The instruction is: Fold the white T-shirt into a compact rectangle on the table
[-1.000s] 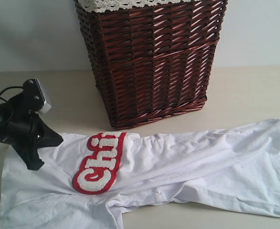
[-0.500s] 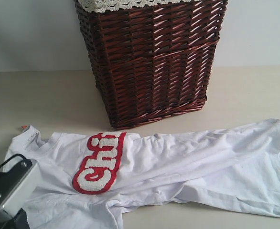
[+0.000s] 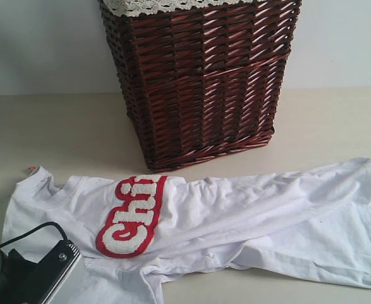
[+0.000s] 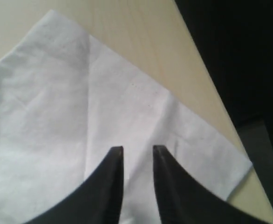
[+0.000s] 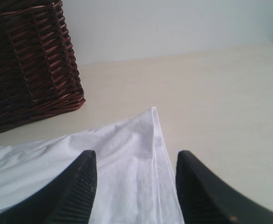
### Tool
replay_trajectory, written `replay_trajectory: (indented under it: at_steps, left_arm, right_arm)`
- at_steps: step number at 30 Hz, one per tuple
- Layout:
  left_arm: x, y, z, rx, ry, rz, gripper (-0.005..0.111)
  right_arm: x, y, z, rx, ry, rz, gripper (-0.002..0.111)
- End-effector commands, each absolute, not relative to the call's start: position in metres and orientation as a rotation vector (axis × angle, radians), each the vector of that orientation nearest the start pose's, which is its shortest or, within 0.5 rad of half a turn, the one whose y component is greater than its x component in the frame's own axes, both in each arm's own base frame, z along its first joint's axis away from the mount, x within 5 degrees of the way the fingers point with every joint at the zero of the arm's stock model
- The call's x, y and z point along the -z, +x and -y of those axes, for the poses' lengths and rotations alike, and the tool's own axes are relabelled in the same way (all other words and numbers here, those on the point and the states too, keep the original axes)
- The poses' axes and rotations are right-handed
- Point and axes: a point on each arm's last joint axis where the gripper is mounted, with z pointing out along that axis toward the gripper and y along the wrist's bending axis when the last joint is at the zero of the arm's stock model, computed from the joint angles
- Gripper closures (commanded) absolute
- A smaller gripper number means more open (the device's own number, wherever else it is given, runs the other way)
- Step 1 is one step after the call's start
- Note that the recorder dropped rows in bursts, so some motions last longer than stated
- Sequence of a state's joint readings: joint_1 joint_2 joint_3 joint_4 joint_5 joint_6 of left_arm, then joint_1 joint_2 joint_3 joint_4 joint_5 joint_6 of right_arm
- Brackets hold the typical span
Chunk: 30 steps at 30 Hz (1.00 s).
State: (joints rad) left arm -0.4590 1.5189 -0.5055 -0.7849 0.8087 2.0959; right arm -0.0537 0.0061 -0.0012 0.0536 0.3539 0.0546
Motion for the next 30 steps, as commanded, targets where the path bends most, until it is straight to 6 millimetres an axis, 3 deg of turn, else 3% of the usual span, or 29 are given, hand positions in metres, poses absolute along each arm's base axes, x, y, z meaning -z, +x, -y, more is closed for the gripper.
replay_trajectory:
  at_steps: [1, 12, 14, 16, 19, 24, 30]
  left_arm:
    - [-0.140, 0.147, 0.128, -0.854, -2.720, 1.816, 0.059]
    - [-0.104, 0.159, 0.125, -0.720, -2.629, 1.852, 0.061]
    - [-0.098, 0.160, 0.125, -0.706, -2.612, 1.861, 0.066]
    - [-0.095, 0.160, 0.125, -0.711, -2.598, 1.858, 0.078]
    - [-0.096, 0.160, 0.125, -0.721, -2.592, 1.861, 0.107]
    - [-0.099, 0.158, 0.127, -0.772, -2.553, 1.909, 0.107]
    - [-0.130, 0.159, 0.129, -0.936, -2.510, 1.982, 0.107]
  right_arm:
    - [-0.182, 0.053, 0.002, -0.046, 0.134, -1.828, 0.057]
    - [-0.182, 0.053, 0.002, -0.046, 0.134, -1.828, 0.057]
    - [-0.182, 0.053, 0.002, -0.046, 0.134, -1.828, 0.057]
    - [-0.182, 0.053, 0.001, -0.049, 0.136, -1.827, 0.057]
    - [-0.182, 0.053, 0.001, -0.049, 0.136, -1.827, 0.057]
    - [-0.182, 0.053, 0.001, -0.049, 0.136, -1.827, 0.057]
    - [-0.182, 0.053, 0.002, -0.046, 0.134, -1.828, 0.057]
